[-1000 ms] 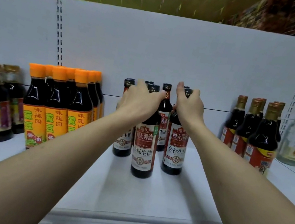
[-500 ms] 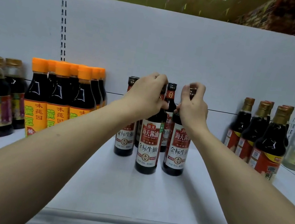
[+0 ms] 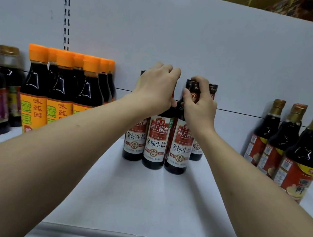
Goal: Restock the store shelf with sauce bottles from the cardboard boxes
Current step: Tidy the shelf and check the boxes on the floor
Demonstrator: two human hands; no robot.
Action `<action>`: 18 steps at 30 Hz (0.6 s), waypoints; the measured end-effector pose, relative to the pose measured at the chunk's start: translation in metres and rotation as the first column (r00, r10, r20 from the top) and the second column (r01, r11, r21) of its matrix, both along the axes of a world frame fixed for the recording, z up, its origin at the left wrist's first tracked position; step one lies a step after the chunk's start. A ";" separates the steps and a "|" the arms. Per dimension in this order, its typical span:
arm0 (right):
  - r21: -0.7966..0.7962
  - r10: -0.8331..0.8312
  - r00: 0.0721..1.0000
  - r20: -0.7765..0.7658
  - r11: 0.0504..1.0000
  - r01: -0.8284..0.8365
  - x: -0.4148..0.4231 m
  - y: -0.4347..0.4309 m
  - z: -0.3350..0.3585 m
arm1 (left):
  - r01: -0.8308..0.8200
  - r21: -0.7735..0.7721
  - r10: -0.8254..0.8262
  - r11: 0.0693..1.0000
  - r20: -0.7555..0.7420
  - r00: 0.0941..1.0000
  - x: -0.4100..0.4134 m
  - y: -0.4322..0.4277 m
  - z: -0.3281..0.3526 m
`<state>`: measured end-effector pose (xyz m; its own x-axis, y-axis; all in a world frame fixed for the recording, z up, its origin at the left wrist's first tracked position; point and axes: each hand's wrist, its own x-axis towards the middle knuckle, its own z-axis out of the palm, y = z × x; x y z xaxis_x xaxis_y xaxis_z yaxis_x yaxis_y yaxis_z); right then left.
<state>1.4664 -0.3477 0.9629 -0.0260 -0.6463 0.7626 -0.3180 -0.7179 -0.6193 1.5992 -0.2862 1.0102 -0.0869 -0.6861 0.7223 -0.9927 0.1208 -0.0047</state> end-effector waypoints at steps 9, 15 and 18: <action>-0.067 -0.076 0.995 -0.063 0.995 0.071 0.008 -0.013 -0.002 | -0.077 -0.062 0.082 0.995 0.087 0.993 0.003 -0.014 -0.001; -0.151 -0.232 0.960 -0.159 0.966 0.208 0.009 -0.025 -0.007 | -0.109 -0.068 0.117 0.992 0.129 0.985 0.004 -0.022 -0.002; -0.160 -0.273 0.943 -0.189 0.956 0.245 0.011 -0.027 -0.008 | -0.121 -0.070 0.130 0.990 0.140 0.982 0.003 -0.025 -0.001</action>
